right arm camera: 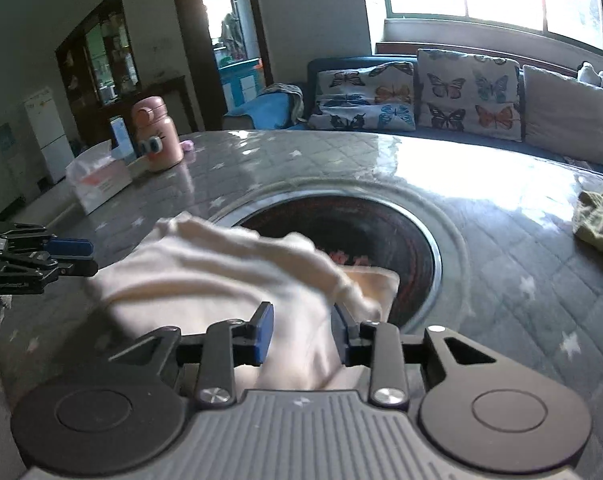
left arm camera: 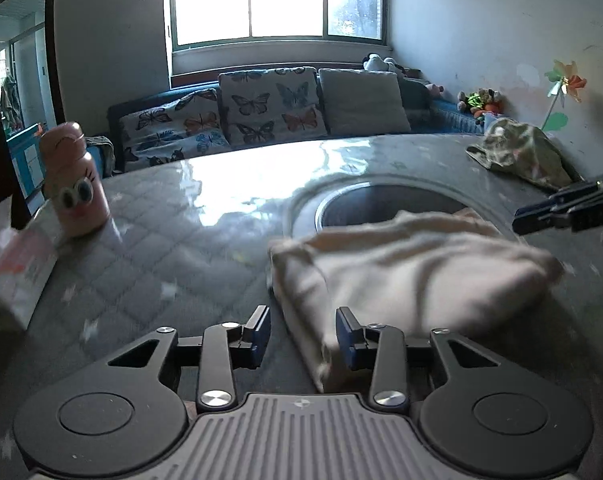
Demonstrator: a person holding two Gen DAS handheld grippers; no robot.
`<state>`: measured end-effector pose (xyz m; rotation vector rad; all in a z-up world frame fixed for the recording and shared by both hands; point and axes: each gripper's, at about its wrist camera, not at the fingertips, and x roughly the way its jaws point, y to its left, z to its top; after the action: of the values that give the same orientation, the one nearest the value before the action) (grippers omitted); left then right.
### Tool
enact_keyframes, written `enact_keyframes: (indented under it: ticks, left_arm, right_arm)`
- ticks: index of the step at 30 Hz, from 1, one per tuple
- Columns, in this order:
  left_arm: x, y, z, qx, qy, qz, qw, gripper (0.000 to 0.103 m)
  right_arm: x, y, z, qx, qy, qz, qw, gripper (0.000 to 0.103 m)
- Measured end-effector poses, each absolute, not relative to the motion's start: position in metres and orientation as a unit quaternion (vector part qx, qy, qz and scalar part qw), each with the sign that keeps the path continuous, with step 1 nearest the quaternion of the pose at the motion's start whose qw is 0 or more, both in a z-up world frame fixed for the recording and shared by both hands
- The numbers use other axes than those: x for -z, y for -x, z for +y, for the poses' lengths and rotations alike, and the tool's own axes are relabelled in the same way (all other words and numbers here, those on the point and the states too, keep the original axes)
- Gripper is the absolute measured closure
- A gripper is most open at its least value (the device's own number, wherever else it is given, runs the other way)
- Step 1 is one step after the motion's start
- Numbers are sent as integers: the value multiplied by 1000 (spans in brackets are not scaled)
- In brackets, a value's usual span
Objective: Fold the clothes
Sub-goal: 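Fold the hem over the body with both grippers and release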
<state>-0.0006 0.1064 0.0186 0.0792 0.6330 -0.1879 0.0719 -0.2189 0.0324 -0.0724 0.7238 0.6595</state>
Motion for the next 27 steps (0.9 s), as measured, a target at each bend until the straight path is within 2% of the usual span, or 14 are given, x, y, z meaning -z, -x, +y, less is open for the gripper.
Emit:
enact_keyframes:
  ticks: [10,15,19,23,27]
  left_arm:
    - [-2,25,88,109,-66,306,944,63]
    - [2,18,90,101,-59,306,945,82]
    - [2,18,92,99,-55,303,946,89]
    - [-1,18,92,93,-53,298,949,96]
    - [-15,25,98,98,-42,286,952,97]
  right_arm:
    - [-26,-34,-234,-317,37,359,877,71]
    - [-16,-30,-235,-313,31,366,876,71]
    - [-12,-28,-234,-315,28,366,875,73]
    - [-12,-26,-233,-310,33,362,879,93]
    - [-22,-21,-236,-307,48,347,885,96]
